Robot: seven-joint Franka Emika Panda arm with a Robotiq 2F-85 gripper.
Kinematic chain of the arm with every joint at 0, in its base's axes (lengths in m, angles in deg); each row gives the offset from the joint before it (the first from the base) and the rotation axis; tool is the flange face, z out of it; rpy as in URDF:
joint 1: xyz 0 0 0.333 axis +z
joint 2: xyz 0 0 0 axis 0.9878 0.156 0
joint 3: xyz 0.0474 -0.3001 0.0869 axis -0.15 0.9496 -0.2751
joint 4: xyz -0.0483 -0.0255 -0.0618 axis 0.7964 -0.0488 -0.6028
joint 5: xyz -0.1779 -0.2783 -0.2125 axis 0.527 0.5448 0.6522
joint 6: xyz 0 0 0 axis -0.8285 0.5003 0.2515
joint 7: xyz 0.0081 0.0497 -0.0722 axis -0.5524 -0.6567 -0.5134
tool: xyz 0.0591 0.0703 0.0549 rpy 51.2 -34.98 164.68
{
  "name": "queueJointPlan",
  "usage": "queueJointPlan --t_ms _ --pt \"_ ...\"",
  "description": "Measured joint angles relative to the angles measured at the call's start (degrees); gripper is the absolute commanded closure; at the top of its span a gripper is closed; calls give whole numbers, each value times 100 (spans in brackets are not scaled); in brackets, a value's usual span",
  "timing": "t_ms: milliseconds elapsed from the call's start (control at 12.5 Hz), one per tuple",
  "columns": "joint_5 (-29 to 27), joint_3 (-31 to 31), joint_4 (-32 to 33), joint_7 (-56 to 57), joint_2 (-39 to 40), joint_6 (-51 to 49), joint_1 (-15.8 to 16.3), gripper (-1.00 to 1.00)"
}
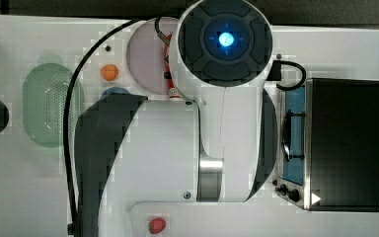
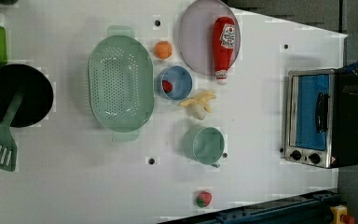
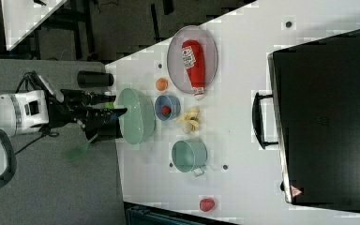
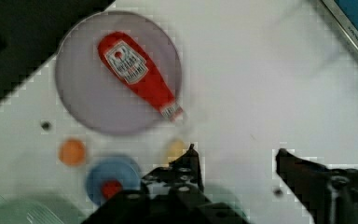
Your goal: Pick ketchup from plate and place it on table.
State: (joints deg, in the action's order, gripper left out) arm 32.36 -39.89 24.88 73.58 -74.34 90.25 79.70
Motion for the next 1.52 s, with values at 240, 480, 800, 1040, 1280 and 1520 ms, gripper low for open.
queueJointPlan --t_ms 240,480,800,1040,1280,1520 --pt "2 -296 448 0 -634 -804 -368 -99" --pt "40 -329 308 2 -826 -712 -413 -100" --pt "-4 -488 252 156 -156 -176 -432 -100" --pt "-12 -528 291 559 794 309 -415 -100" --pt "-1 -556 436 1338 1683 861 -406 -100" --pt "26 -583 498 2145 2332 1349 -411 -100"
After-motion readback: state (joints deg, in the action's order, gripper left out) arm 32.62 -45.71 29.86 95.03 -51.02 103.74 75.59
